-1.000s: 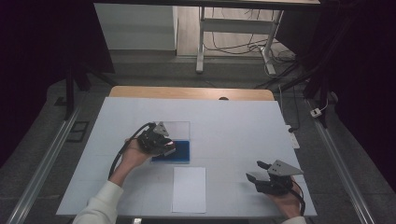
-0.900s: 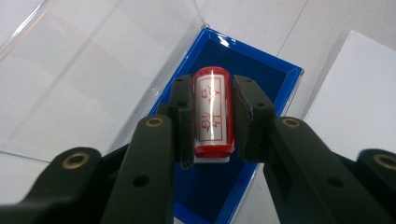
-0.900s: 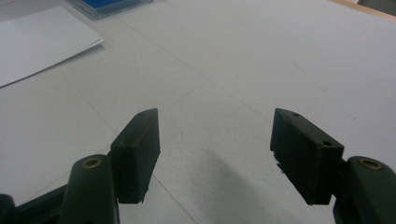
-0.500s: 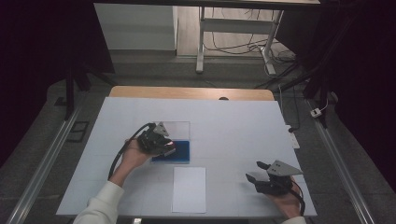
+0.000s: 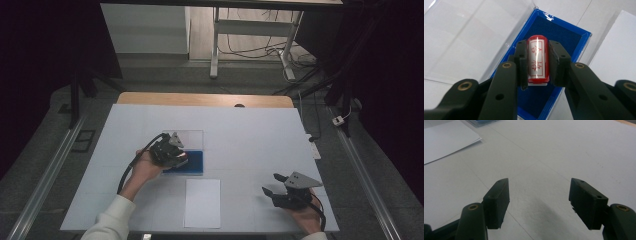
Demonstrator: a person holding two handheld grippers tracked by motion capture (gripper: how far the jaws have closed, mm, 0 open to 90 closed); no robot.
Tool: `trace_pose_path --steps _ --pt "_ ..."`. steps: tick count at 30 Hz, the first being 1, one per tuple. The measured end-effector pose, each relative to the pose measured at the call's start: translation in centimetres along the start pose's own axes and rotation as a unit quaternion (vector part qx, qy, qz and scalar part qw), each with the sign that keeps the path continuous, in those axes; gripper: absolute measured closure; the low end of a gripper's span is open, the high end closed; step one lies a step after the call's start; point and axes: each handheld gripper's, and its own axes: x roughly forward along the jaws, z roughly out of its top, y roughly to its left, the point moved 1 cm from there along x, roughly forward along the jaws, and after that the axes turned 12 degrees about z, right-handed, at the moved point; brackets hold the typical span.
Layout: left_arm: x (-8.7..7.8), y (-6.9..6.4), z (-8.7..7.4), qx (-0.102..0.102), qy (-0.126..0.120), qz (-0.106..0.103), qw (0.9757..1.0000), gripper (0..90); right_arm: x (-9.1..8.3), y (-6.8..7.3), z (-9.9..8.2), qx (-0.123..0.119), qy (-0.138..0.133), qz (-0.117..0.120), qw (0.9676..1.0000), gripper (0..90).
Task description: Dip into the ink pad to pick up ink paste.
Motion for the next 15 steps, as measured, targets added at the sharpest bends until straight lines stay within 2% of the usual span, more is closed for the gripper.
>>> trace_pose_path --steps 5,10,15 --pt "-0.10 -0.67 0.30 0.019 0.010 0.021 0.9996 71.4 0.14 0.08 0.07 -0.002 0.002 0.005 1.0000 32.2" --pt "0.05 -0.22 -0.13 0.001 -0.002 0.005 1.0000 71.4 0.24 0.17 0.14 -0.002 -0.002 0.008 1.0000 32.2" --pt "0.09 -0.22 -0.17 -0.001 -0.003 0.006 1.0000 71.4 0.29 0.10 0.12 0.000 -0.002 0.010 1.0000 32.3"
